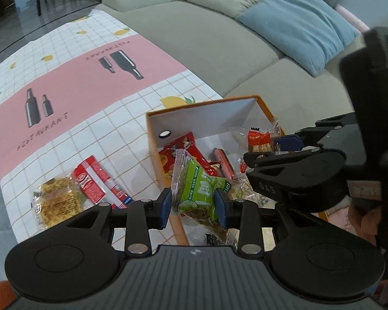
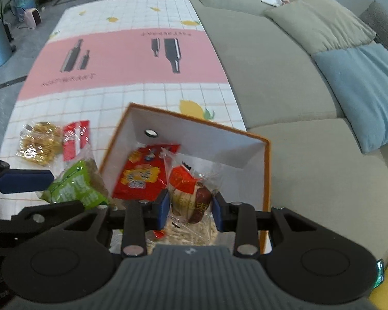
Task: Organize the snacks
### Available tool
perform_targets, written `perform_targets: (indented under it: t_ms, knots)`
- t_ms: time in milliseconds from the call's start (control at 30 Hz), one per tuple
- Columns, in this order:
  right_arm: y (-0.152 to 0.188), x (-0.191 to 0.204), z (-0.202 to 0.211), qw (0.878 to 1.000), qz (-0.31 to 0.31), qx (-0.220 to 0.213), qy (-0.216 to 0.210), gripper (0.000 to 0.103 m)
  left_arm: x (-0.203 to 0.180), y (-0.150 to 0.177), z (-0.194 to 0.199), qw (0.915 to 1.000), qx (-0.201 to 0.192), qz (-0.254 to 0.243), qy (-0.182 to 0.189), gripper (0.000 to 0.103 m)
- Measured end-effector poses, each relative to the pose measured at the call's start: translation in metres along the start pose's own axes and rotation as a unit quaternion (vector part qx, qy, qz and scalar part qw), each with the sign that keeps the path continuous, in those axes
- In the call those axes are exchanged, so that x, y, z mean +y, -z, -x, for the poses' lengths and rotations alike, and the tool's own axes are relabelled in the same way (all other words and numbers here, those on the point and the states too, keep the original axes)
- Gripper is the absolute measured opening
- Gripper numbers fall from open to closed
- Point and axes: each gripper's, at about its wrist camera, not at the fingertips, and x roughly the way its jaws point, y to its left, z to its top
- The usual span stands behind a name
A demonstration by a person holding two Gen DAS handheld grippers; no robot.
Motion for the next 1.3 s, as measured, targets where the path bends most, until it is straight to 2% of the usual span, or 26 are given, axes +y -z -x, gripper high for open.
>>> perform_targets:
  t_ms: [233, 400, 500, 600, 733, 933, 1133, 1300]
  knots:
    - [0.007, -0.01, -0.036, 0.998, -0.002, 0.058, -0.003, 0.033, -0.019, 0.0, -0.027, 0.9973, 0.041, -0.062, -0.004, 0.04]
    - [0.012, -0.012, -0.064, 0.994, -0.003, 0.108, -0.006, 0.033, -0.023, 0.002, -0.047, 0.9944, 0.068, -0.08, -0.015, 0.04]
    - [0.015, -0.012, -0.076, 0.992, -0.008, 0.123, -0.009, 0.033, -0.023, 0.005, -0.056, 0.9931, 0.078, -0.087, -0.012, 0.04]
    - [0.017, -0.015, -0.085, 0.991, -0.017, 0.13, -0.01, 0.033, -0.026, 0.008, -0.059, 0.9919, 0.079, -0.099, -0.012, 0.04]
    - [0.017, -0.015, -0.092, 0.992, -0.025, 0.124, -0.006, 0.033, -0.036, 0.01, -0.062, 0.9884, 0.072, -0.129, -0.032, 0.04]
    - [0.011, -0.013, -0.09, 0.993, -0.029, 0.113, 0.001, 0.033, -0.056, 0.019, -0.076, 0.9725, 0.085, -0.203, -0.075, 0.041]
    - [0.01, -0.006, -0.091, 0.993, -0.009, 0.121, 0.012, 0.034, -0.067, 0.024, -0.088, 0.9618, 0.095, -0.231, -0.112, 0.035]
    - [0.008, -0.007, -0.087, 0.992, -0.018, 0.122, 0.01, 0.034, -0.064, 0.023, -0.087, 0.9643, 0.095, -0.223, -0.107, 0.035]
